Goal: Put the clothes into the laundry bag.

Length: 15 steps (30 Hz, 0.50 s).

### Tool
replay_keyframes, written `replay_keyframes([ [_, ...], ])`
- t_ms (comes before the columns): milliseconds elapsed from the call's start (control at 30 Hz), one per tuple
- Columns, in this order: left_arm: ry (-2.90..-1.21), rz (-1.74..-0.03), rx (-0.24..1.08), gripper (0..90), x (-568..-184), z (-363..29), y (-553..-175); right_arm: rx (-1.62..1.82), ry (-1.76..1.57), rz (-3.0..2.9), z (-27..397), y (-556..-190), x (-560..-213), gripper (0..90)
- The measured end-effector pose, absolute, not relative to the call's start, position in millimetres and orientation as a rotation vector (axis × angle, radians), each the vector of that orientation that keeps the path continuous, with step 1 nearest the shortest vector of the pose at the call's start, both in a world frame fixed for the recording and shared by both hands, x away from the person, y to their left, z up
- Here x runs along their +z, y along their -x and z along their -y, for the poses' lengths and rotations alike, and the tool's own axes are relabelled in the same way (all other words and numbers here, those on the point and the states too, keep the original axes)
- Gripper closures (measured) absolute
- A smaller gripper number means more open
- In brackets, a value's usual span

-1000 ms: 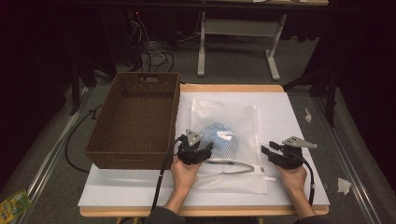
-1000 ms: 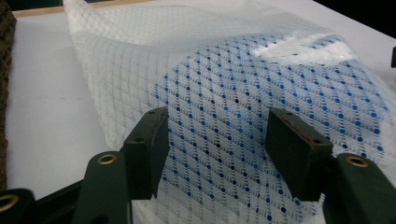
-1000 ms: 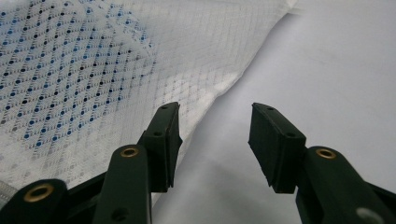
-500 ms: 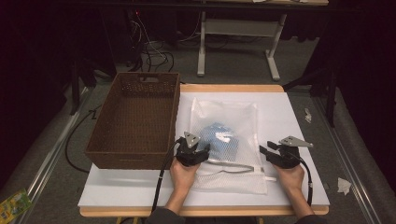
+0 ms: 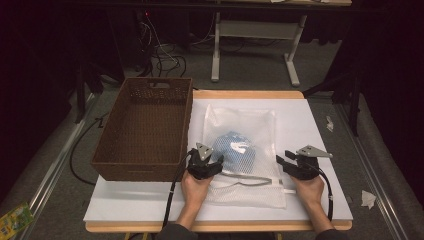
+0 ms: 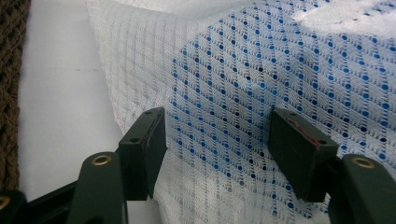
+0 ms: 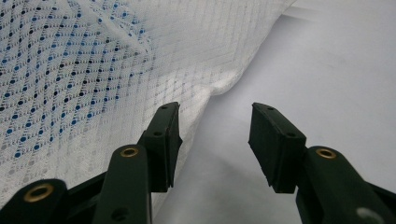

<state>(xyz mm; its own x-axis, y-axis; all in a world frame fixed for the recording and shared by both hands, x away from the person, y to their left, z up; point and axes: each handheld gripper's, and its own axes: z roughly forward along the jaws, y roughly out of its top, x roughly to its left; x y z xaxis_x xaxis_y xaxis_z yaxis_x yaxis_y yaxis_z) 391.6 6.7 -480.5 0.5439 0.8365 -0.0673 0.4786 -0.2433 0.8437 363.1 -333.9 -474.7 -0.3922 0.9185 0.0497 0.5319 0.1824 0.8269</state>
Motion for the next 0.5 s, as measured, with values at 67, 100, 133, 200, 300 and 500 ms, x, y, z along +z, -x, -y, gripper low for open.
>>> replay_keyframes([
  [67, -1.897, -1.074, 0.511, 37.2, -480.6, -6.4, -391.4, 1.104, -1.357, -2.001, 333.9, -362.6, -474.9, 53.1],
  [100, -1.895, -1.075, 0.508, 36.9, -480.8, -6.6, -391.4, 1.109, -1.351, -1.999, 334.2, -362.5, -475.2, 52.5],
  [133, -1.895, -1.078, 0.506, 36.5, -480.8, -6.9, -391.4, 1.116, -1.354, -1.993, 334.4, -362.1, -475.5, 51.8],
  [200, -1.894, -1.075, 0.501, 36.2, -480.8, -7.2, -391.4, 1.122, -1.356, -1.977, 335.8, -361.9, -475.7, 51.7],
  [300, -1.897, -1.065, 0.505, 36.5, -480.8, -6.8, -390.8, 1.14, -1.381, -1.959, 338.1, -361.6, -475.8, 51.6],
  [500, -1.889, -1.074, 0.479, 36.5, -481.0, -8.8, -392.3, 1.151, -1.373, -1.952, 339.1, -361.0, -475.8, 51.1],
])
